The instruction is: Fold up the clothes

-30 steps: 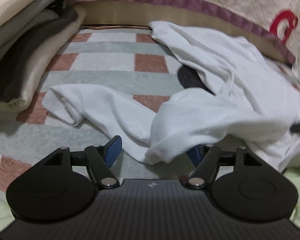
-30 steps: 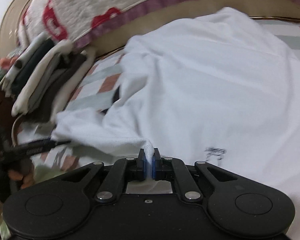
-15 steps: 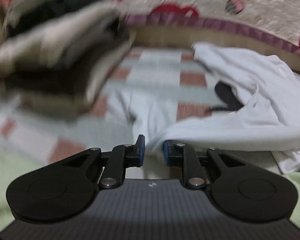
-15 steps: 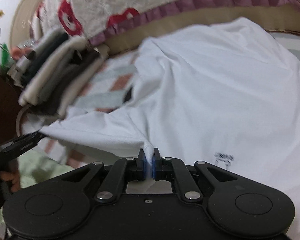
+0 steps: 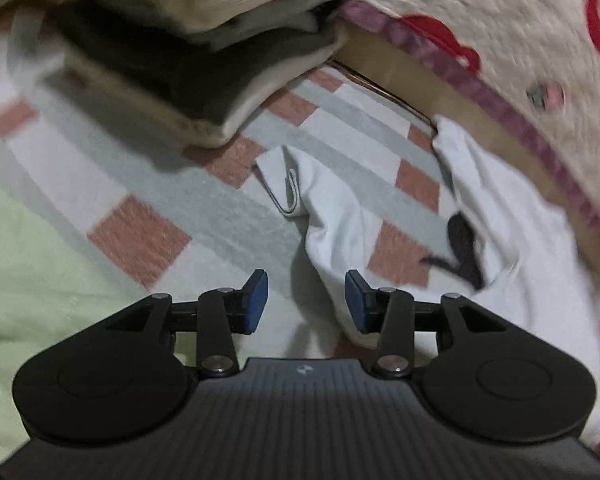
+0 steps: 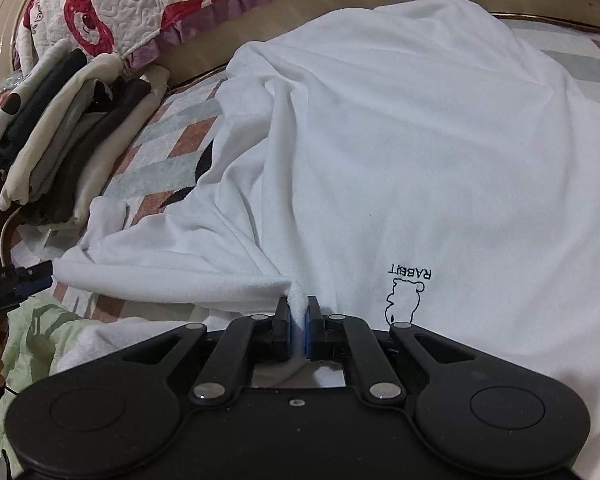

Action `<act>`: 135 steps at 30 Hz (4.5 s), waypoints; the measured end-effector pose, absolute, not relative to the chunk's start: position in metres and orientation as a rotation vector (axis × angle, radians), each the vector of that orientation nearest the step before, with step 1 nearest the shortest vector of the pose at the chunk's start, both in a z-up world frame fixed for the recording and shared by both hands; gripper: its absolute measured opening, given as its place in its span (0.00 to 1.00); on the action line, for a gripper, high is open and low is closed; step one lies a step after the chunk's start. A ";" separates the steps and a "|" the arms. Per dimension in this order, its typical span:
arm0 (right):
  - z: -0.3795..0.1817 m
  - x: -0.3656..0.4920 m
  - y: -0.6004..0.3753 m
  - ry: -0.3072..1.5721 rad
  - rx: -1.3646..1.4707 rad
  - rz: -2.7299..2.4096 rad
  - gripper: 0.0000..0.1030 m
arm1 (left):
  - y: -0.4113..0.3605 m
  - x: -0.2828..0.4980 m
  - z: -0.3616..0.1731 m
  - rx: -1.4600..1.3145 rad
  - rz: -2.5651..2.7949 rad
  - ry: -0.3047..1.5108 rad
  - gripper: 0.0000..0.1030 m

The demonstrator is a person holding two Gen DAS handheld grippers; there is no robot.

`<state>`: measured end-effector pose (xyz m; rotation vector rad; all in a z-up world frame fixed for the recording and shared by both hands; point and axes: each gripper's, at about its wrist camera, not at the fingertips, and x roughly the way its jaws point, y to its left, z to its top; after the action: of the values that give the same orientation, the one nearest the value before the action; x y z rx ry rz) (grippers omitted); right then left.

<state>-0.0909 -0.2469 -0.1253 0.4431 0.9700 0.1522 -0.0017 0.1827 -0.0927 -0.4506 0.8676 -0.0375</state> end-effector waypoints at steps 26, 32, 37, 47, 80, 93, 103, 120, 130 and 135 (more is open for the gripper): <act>-0.120 -0.096 -0.241 0.931 0.430 0.268 0.11 | 0.167 0.013 -0.057 -0.282 -0.021 0.556 0.05; -0.109 -0.099 -0.216 0.886 0.379 0.471 0.14 | 0.195 -0.011 -0.061 -0.202 0.208 0.544 0.06; -0.106 -0.105 -0.204 0.865 0.315 0.504 0.15 | 0.220 0.001 -0.098 -0.332 0.261 0.657 0.06; -0.098 -0.098 -0.177 0.912 0.268 0.567 0.47 | 0.237 -0.008 -0.069 -0.311 0.205 0.497 0.06; -0.084 -0.105 -0.099 0.927 0.056 0.651 0.06 | 0.324 0.029 -0.139 -0.550 0.226 0.754 0.54; -0.050 -0.159 -0.146 0.938 -0.004 0.566 0.45 | 0.361 0.026 -0.067 -0.439 0.294 0.456 0.02; -0.055 -0.186 -0.187 1.029 0.138 0.415 0.45 | 0.306 0.017 -0.066 -0.257 0.234 0.602 0.39; -0.088 -0.178 -0.159 0.896 0.446 0.339 0.53 | 0.120 -0.045 -0.081 -0.022 -0.727 0.867 0.45; -0.080 -0.181 -0.156 0.758 0.324 0.374 0.09 | 0.051 -0.037 -0.094 0.254 -0.858 0.885 0.52; -0.068 -0.189 -0.171 0.692 0.363 0.411 0.09 | 0.047 -0.028 -0.096 0.242 -0.746 0.823 0.03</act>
<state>-0.1885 -0.1715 -0.0679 0.3629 0.6919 0.4109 -0.0281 0.0465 -0.0964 0.2424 0.8233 -0.7458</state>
